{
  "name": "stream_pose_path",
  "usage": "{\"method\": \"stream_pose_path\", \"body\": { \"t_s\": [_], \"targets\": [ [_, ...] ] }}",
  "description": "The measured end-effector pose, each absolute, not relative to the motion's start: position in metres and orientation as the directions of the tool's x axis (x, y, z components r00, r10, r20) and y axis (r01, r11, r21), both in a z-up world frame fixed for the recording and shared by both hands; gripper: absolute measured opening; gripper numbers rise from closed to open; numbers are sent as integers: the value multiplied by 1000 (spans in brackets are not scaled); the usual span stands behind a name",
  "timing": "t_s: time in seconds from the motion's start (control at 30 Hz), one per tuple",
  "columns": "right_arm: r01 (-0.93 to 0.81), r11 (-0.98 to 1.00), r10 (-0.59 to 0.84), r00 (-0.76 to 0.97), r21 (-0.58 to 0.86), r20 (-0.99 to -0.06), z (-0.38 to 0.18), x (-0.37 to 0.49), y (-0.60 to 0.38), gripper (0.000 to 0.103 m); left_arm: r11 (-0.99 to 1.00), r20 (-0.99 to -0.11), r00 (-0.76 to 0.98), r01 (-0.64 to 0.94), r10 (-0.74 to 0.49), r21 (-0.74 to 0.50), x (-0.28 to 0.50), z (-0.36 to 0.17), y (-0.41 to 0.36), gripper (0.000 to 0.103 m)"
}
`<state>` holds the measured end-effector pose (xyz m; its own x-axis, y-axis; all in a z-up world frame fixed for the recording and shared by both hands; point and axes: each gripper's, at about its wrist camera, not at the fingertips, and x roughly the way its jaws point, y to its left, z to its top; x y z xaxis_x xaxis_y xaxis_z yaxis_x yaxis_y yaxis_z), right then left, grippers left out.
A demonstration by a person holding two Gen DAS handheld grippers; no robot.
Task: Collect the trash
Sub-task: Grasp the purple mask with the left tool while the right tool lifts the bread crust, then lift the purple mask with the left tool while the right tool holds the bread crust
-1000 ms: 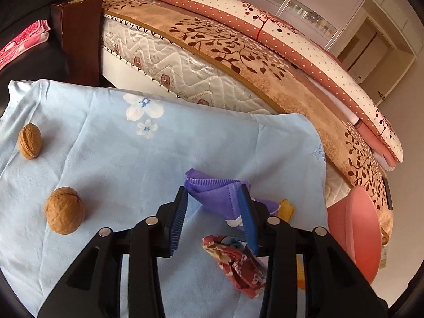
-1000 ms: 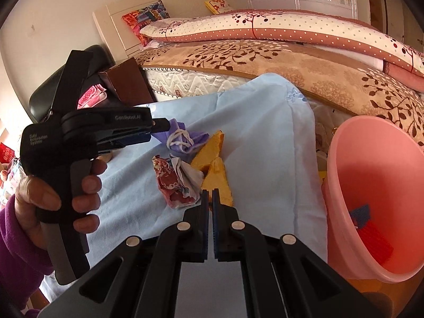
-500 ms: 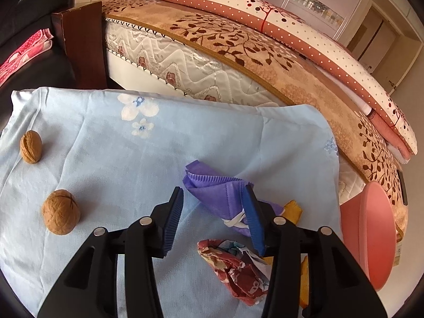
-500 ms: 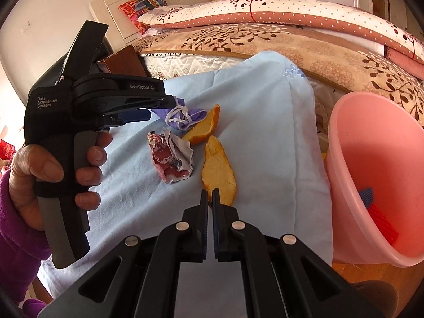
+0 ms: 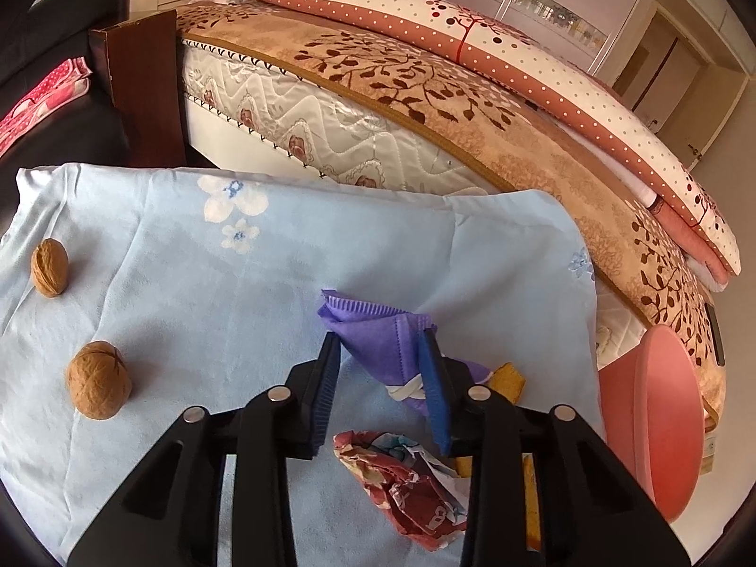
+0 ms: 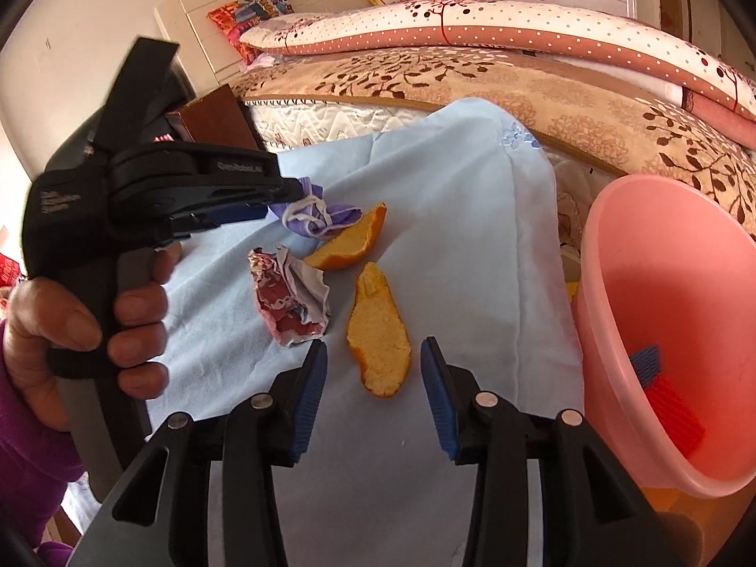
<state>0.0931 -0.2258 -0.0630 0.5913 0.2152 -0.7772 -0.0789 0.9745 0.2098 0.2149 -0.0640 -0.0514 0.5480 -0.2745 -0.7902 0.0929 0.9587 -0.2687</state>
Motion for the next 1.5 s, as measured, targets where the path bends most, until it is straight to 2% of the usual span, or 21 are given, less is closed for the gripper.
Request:
{"method": "stream_pose_path", "body": {
  "t_s": [0.1,0.13,0.17,0.27,0.3,0.37,0.43,0.6,0.67,0.73,0.77,0.97,1.2,1.3,1.5],
  "targets": [
    [-85,979,201,580,187,-789,-67,101,-222,41,953,-770,565,118,-296,-280,211,-45,-63,25],
    [-88,979,202,577,185,-791,-69,103,-221,41,953,-762,576,125,-297,-277,209,-42,-62,4],
    [-91,979,201,576,182,-793,-70,104,-220,41,954,-758,582,132,-295,-270,208,-39,-62,0],
    [-90,985,172,567,147,-806,-75,109,-217,36,949,-745,589,152,-311,-276,205,-33,-60,0],
    [-84,988,155,578,131,-801,-75,109,-217,28,950,-742,595,158,-308,-268,204,-31,-60,0],
    [-87,988,153,583,126,-798,-76,109,-218,26,950,-737,600,170,-310,-260,201,-29,-59,0],
    [-94,988,156,595,124,-788,-74,107,-218,15,946,-731,602,177,-321,-270,197,-27,-56,0],
    [-82,987,159,615,138,-772,-69,101,-223,9,940,-706,621,194,-340,-282,189,-23,-43,0],
    [-73,985,167,622,156,-765,-66,99,-225,9,941,-712,616,202,-338,-272,187,-24,-41,5],
    [-72,983,177,628,170,-758,-62,98,-226,9,934,-719,597,204,-356,-293,186,-26,-39,33],
    [-74,982,179,630,171,-755,-61,97,-226,9,928,-720,586,205,-371,-311,185,-28,-38,36],
    [-78,979,195,632,189,-750,-58,95,-226,9,935,-756,551,194,-353,-296,185,-45,-46,38],
    [-90,977,206,637,193,-743,-58,94,-224,9,902,-769,508,38,-387,-429,219,-52,-45,38],
    [-90,976,208,634,197,-745,-60,96,-224,9,918,-803,486,-6,-345,-398,231,-57,-53,43],
    [-85,976,210,627,202,-750,-63,97,-226,9,930,-807,503,-19,-308,-367,232,-61,-63,43]
  ]
}}
